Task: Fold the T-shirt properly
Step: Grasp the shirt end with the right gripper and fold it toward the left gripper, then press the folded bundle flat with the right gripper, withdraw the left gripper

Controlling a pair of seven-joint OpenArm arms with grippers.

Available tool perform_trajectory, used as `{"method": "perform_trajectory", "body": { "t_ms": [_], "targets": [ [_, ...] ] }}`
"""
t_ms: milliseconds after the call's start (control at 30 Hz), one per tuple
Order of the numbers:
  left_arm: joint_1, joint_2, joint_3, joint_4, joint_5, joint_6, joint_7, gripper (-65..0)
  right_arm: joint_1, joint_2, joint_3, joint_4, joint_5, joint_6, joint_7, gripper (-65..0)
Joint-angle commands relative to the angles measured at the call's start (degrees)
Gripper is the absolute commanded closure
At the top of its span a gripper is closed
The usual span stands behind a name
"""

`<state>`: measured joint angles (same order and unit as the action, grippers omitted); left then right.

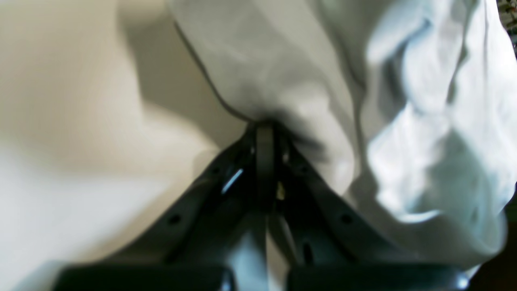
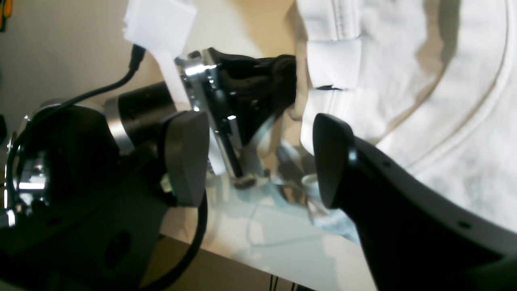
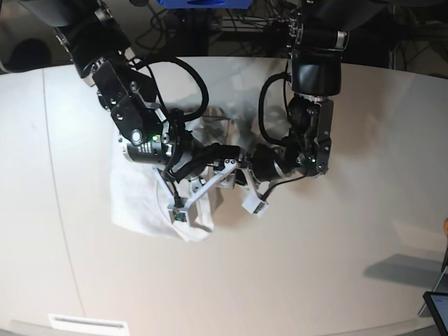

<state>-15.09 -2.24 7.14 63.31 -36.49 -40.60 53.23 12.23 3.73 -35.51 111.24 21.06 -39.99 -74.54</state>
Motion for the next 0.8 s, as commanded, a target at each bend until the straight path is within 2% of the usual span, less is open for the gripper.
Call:
{"method": "perform_trajectory", "body": {
  "t_ms": [0,100,200,233,267,333,367,467,600,667,767],
  "targets": [
    [-0.8,-0.9,-0.3,0.4,2.1,0.6,1.5,0.0,1.7,-0.4,0.2,1.7,0.1,0.0,0.7,-38.6],
    [-0.7,-1.6,-3.5,0.5,2.1,0.6,1.5,0.0,2.3,-0.3,0.7,2.8,-0.4,0.0,0.9,-38.6],
    [-0.5,-2.4,-6.9,0.8,2.1,0.6,1.9,0.0,4.3,1.2,3.7,3.0,-0.4,0.0,1.5,-37.1],
    [-0.4,-2.4,-7.6,0.8,2.1,0.6,2.0,0.0,4.6,1.8,4.6,2.9,-0.4,0.0,2.6,-34.0],
    [-0.4,-2.8,-8.2,0.9,2.0,0.6,2.0,0.0,4.8,2.8,5.9,2.9,-0.3,0.0,4.2,-27.7],
    [0.3,-4.0,-8.7,1.1,2.0,0.6,2.0,0.0,4.8,4.5,8.0,2.6,0.1,0.0,8.5,-10.7],
    [0.5,-4.2,-8.8,1.9,2.0,0.6,2.0,0.0,4.6,5.4,8.6,2.6,0.1,0.0,10.9,-4.2],
    [1.9,-4.3,-8.8,5.2,2.0,0.6,2.0,0.0,4.5,7.1,10.0,1.8,0.2,0.0,15.3,-3.6],
    [2.7,-4.3,-8.1,8.7,2.0,0.6,2.1,0.0,5.0,6.8,14.2,-2.4,0.1,0.0,18.6,-3.8],
    [2.7,-4.1,-8.1,8.7,2.0,0.6,2.1,0.0,6.6,6.8,14.5,-4.7,0.0,2.6,19.3,-3.8],
    [3.2,-4.1,-8.1,8.7,2.0,0.6,2.1,0.0,9.2,6.8,14.3,-9.0,0.0,3.3,19.7,-3.8]
  ]
}}
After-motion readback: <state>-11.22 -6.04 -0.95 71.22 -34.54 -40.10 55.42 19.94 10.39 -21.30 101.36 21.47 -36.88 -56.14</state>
